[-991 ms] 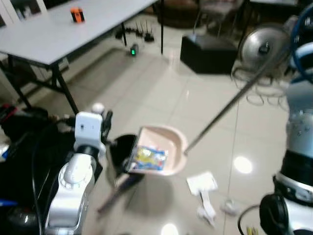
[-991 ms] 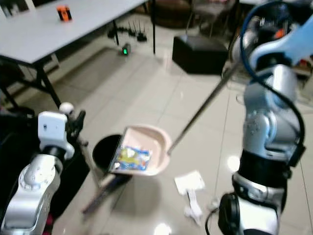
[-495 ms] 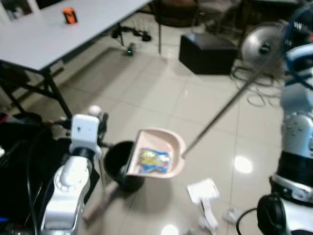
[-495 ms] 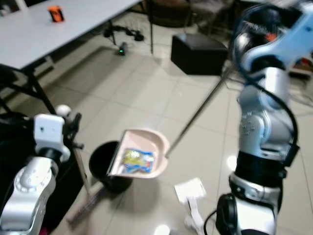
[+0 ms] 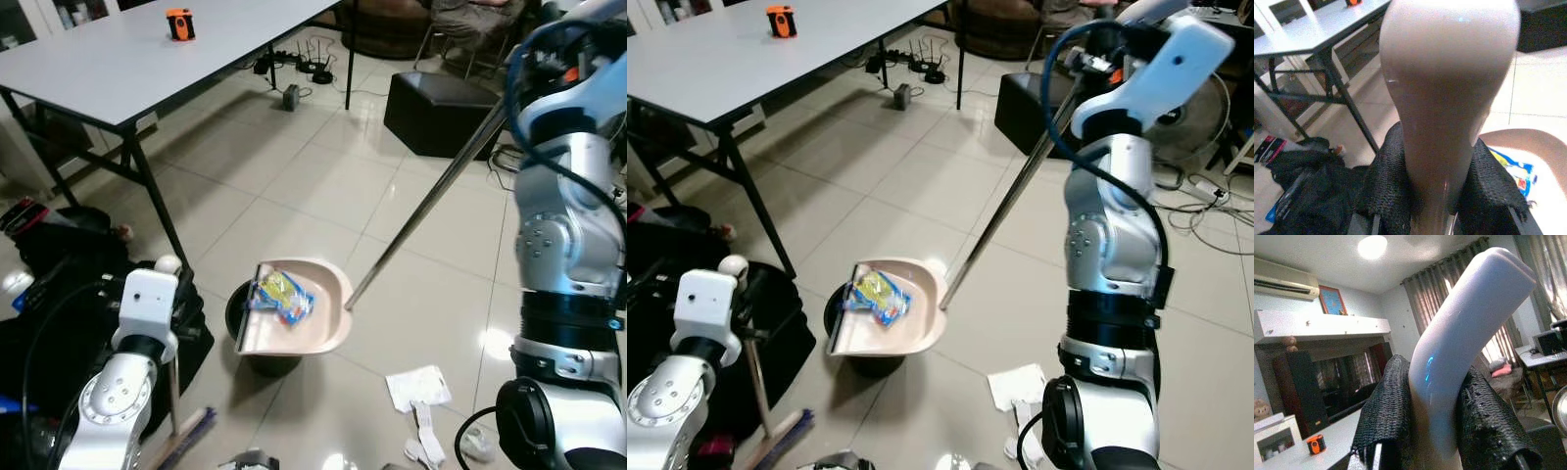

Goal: Sweep floor

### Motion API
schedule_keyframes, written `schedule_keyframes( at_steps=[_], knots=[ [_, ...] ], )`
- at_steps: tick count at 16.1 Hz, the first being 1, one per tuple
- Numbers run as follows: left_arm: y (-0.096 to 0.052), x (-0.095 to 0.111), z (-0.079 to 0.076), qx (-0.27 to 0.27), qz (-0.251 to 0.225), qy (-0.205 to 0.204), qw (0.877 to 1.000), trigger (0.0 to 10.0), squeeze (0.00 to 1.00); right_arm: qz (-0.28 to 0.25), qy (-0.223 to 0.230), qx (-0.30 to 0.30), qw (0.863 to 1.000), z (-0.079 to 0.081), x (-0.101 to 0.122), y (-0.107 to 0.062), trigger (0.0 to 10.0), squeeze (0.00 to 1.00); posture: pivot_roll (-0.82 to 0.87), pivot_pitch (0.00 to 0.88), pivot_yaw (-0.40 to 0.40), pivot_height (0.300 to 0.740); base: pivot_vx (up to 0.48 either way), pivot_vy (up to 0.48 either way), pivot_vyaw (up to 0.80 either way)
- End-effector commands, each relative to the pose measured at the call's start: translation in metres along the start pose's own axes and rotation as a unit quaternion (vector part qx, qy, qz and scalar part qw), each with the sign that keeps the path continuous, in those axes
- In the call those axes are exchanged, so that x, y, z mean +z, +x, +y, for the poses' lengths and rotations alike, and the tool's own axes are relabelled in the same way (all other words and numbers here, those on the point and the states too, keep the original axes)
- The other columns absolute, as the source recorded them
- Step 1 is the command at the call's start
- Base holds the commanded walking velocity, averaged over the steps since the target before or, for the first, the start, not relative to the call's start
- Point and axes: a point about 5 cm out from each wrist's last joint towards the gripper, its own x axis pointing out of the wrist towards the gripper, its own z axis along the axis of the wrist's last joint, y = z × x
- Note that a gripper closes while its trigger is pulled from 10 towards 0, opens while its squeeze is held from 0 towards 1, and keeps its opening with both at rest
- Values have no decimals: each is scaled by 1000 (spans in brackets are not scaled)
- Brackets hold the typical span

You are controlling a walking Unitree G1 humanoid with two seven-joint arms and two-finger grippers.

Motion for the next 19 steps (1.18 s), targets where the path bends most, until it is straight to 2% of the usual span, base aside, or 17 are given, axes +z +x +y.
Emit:
schedule_keyframes(
  at_steps=[1,5,9,11,12,13,15,16,17,19],
  knots=[
    [-2,13,2,-4,-24,8,1000,10000,0,-48,1,8,999,6,12,7,10000,0,46,91,18,740,0,0,0],
    [-11,14,5,-6,-20,17,1000,10000,0,-62,-24,36,997,16,-5,13,10000,0,83,123,20,740,0,0,0],
    [-25,14,11,-6,-8,29,1000,10000,0,-80,-75,76,991,34,-22,21,10000,0,135,163,15,740,0,0,0],
    [-32,14,14,-4,-2,33,999,10000,0,-95,-80,91,988,45,-25,25,10000,0,160,177,14,740,0,0,0],
    [-36,14,17,-2,2,36,999,10000,0,-103,-80,111,985,57,-26,27,10000,0,169,182,12,740,0,0,0],
    [-37,14,17,-2,3,36,999,10000,0,-106,-79,118,984,61,-27,28,10000,0,170,183,12,740,0,0,0],
    [-43,14,22,3,10,40,999,10000,0,-117,-77,181,973,96,-32,25,10000,0,184,194,8,740,0,0,0],
    [-44,14,22,4,11,41,999,10000,0,-123,-79,198,969,105,-33,22,10000,0,189,197,6,740,0,0,0],
    [-45,14,23,5,12,42,999,10000,0,-134,-84,230,960,121,-36,16,10000,0,194,199,6,740,0,0,0],
    [-47,14,24,5,13,42,999,10000,0,-145,-88,257,951,134,-38,10,10000,0,198,202,6,740,0,0,0]
  ],
)
